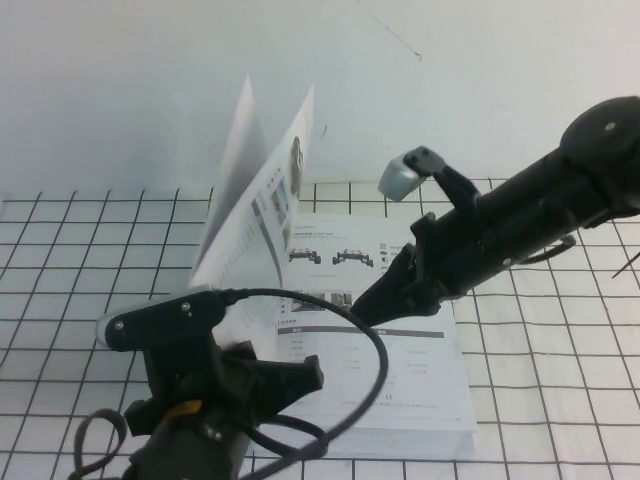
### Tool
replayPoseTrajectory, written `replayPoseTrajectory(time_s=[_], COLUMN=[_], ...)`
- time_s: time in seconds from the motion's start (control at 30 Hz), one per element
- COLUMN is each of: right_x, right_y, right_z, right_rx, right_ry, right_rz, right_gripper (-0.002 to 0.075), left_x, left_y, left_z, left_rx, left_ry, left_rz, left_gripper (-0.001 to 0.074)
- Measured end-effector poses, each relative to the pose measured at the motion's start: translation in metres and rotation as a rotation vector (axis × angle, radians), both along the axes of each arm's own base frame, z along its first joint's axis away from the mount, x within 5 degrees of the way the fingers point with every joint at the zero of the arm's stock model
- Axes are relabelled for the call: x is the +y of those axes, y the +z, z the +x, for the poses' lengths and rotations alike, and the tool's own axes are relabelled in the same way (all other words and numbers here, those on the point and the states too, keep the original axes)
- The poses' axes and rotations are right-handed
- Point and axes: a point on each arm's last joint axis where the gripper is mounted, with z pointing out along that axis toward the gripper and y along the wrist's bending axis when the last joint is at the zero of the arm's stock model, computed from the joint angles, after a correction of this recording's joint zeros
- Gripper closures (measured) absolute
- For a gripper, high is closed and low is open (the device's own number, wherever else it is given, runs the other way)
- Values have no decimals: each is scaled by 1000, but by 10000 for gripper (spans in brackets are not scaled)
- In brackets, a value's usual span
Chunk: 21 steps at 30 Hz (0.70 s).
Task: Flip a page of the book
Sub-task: Open the closed book
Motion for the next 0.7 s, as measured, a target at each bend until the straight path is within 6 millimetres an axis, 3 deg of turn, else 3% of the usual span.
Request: replayPoseTrajectory(time_s=[0.1, 0.3, 0.57, 0.7], right_x=[2, 4, 4, 3], right_y=[-29, -78, -89, -90], right_z=[7, 14, 16, 17], right_rx=[66, 177, 175, 167], right_ry=[-5, -5, -19, -18], right_rz=[-28, -79, -104, -118], right_gripper=[694, 722, 725, 725], left_x=[8, 24, 43, 50], left_y=[-4, -9, -14, -27], left_z=[9, 31, 52, 62], left_rx=[51, 143, 217, 276], left_ry=[44, 57, 19, -5], left_rz=[-36, -118, -191, -194], left_gripper=[738, 738, 738, 738])
